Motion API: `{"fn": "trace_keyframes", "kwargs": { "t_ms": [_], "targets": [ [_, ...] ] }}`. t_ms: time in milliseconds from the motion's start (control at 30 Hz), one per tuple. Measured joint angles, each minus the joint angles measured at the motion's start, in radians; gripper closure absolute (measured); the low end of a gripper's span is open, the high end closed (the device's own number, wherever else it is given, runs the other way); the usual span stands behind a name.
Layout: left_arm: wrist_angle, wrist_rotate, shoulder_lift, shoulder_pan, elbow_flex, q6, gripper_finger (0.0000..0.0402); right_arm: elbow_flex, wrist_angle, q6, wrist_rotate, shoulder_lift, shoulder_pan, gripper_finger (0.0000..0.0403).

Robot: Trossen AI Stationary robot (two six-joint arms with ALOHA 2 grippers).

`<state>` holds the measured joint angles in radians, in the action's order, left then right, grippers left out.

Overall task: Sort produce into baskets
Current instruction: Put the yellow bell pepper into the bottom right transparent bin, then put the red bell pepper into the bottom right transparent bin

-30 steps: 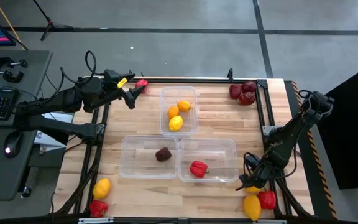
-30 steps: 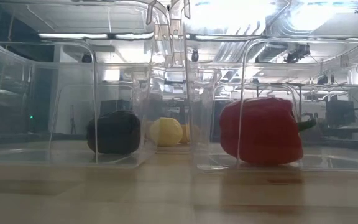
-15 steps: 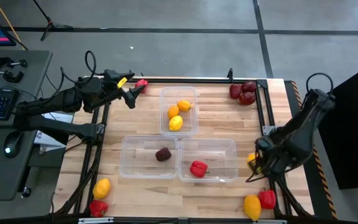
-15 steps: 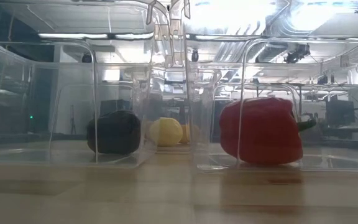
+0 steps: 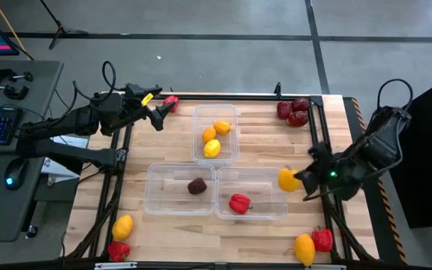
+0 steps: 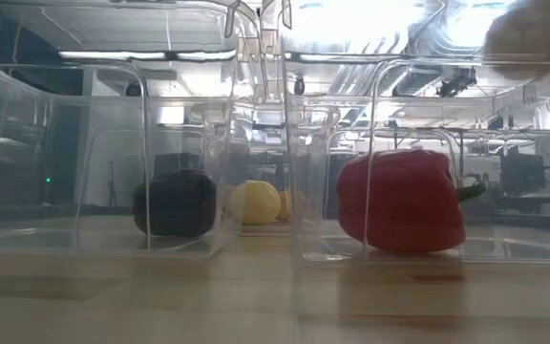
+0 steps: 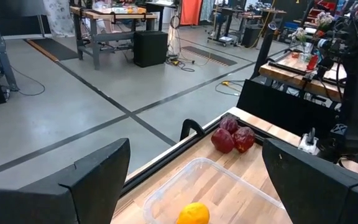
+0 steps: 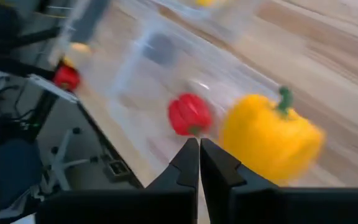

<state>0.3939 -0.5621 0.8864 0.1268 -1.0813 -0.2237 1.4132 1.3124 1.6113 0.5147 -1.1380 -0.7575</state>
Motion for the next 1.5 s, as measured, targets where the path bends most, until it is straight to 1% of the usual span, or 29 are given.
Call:
{"fn": "trace_keyframes", "kwargs": {
  "t_ms": [67, 167, 233, 300, 400, 533, 600, 667, 767, 833, 933, 1000, 1033, 1100, 1200, 1300, 1400, 1500],
  "targets": [
    [0.0, 0.0, 0.0, 0.0, 0.0, -0.004, 0.0051, -0.026, -0.104, -0.097, 0.007, -0.019, 0.045, 0.0398],
    [0.0, 0.0, 0.0, 0.0, 0.0, -0.007, 0.0051, -0.076, -0.329, -0.269, -0.001, -0.06, 0.116, 0.0397],
    [0.0, 0.0, 0.0, 0.0, 0.0, -0.008, 0.0051, -0.099, -0.459, -0.396, -0.033, -0.096, 0.163, 0.0397],
    [-0.001, 0.0, 0.0, 0.0, 0.0, -0.008, 0.0051, -0.106, -0.525, -0.494, -0.076, -0.134, 0.206, 0.0397],
    [-0.004, 0.0, 0.0, 0.0, 0.0, -0.008, 0.0051, -0.106, -0.527, -0.53, -0.093, -0.154, 0.257, 0.0396],
    [-0.004, 0.0, 0.0, 0.0, 0.0, -0.01, 0.0051, -0.106, -0.496, -0.555, -0.092, -0.139, 0.301, 0.0396],
    [-0.004, 0.001, 0.0, 0.0, 0.0, -0.01, 0.0051, -0.106, -0.444, -0.53, -0.083, -0.119, 0.317, 0.0393],
    [-0.004, 0.011, 0.0, 0.0, 0.0, -0.01, 0.0051, -0.106, -0.346, -0.472, -0.078, -0.095, 0.327, 0.0382],
    [-0.004, 0.028, 0.0, 0.0, 0.0, -0.01, 0.0051, -0.106, -0.185, -0.402, -0.111, -0.078, 0.339, 0.0345],
    [-0.003, 0.029, 0.0, 0.0, 0.0, -0.01, 0.0051, -0.106, -0.097, -0.362, -0.131, -0.063, 0.343, 0.0308],
    [-0.003, 0.028, 0.0, 0.0, 0.0, -0.01, 0.0051, -0.106, -0.029, -0.317, -0.13, -0.041, 0.359, 0.0239],
    [0.003, 0.011, 0.0, 0.004, -0.001, -0.068, 0.0051, -0.106, -0.023, -0.302, -0.115, -0.033, 0.377, 0.0192],
    [0.029, -0.001, 0.001, 0.016, -0.011, -0.142, 0.0051, -0.106, -0.027, -0.303, -0.102, -0.032, 0.387, 0.017],
    [0.135, 0.009, 0.017, 0.067, -0.048, -0.287, 0.0051, -0.106, -0.036, -0.329, -0.097, -0.033, 0.407, 0.0132],
    [0.387, 0.083, 0.08, 0.202, -0.12, -0.344, 0.0051, -0.106, -0.057, -0.406, -0.1, -0.043, 0.445, 0.0095],
    [0.495, 0.207, 0.19, 0.381, -0.16, -0.298, 0.0051, -0.106, -0.062, -0.474, -0.103, -0.054, 0.499, 0.008],
    [0.5, 0.313, 0.333, 0.549, -0.158, -0.215, 0.0051, -0.106, -0.073, -0.542, -0.104, -0.062, 0.555, 0.0078],
    [0.493, 0.325, 0.493, 0.654, -0.16, -0.138, 0.0051, -0.106, -0.096, -0.59, -0.104, -0.067, 0.6, 0.0077]
  ]
}}
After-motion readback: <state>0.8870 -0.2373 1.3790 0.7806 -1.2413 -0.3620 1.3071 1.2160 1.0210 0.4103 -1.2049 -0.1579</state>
